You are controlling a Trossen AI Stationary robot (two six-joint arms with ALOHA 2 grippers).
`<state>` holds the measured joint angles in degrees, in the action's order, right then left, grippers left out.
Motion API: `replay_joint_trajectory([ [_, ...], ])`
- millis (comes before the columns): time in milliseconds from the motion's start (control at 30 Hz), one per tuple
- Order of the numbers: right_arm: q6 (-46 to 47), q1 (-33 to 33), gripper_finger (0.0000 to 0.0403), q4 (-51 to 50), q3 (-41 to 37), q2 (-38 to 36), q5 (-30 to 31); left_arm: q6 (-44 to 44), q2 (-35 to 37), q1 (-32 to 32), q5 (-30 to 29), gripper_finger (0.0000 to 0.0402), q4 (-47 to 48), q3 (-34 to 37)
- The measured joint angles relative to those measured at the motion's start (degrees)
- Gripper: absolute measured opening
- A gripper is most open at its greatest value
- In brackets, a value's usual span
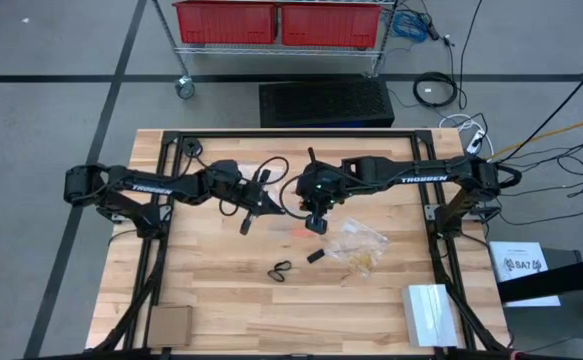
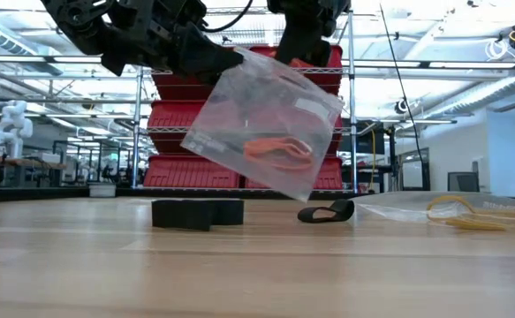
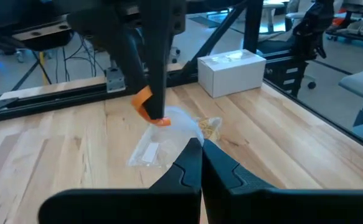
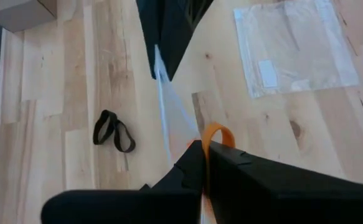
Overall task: Sort rubber bands
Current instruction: Put the orange rubber band into the top right transparent zip lock bag
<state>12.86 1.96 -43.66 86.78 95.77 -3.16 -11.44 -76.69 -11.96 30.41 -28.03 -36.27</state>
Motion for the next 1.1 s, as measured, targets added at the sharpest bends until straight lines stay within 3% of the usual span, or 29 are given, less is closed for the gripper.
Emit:
replay_joint_trajectory([
  [800,1.6,-1.68,0.0001,1.03,0.02,1.76,0.09,2.03,0.02,0.0,-0.9,0.0,-0.2,-0.59],
  [933,1.41,-1.68,0.0026,1.07,0.02,2.29,-0.04,2.03,0.02,0.0,-3.15,0.0,-0.17,-0.59],
  [1100,1.76,-1.68,0.009,1.73,0.0,2.32,-0.18,2.03,0.02,0.0,-4.11,0.0,-0.19,-0.59],
])
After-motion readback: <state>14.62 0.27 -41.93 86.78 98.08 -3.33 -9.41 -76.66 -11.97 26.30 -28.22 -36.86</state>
